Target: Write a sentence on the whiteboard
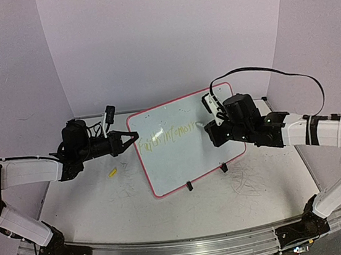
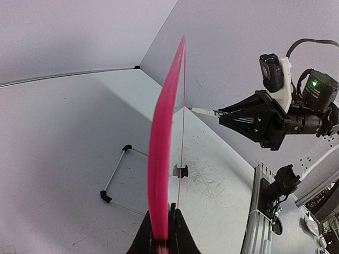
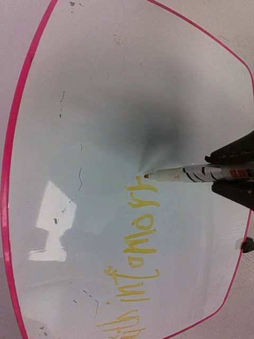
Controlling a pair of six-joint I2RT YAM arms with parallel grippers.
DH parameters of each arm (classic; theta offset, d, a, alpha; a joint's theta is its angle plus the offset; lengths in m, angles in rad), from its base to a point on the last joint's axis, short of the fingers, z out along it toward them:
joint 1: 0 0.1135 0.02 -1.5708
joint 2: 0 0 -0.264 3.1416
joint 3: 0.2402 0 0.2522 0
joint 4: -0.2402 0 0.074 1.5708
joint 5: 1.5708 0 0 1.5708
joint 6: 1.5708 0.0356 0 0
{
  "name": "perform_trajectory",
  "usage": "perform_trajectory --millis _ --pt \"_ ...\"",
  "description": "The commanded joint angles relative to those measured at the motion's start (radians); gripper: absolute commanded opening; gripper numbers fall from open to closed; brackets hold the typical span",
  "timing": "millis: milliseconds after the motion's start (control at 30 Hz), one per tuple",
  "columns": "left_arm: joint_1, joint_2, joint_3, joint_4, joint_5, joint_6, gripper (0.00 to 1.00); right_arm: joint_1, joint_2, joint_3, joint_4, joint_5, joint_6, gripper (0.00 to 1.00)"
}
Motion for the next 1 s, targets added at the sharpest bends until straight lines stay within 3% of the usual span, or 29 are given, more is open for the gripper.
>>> perform_trajectory --millis 0,967 --pt "-0.009 0.014 0.030 -0.062 -0.027 0.077 0.00 0.000 0.017 0.047 0.026 0.047 0.020 0.00" --pt "-0.009 0.004 0.023 -0.067 -0.031 0.084 0.00 -0.001 0.032 0.027 -0.010 0.007 0.077 0.00"
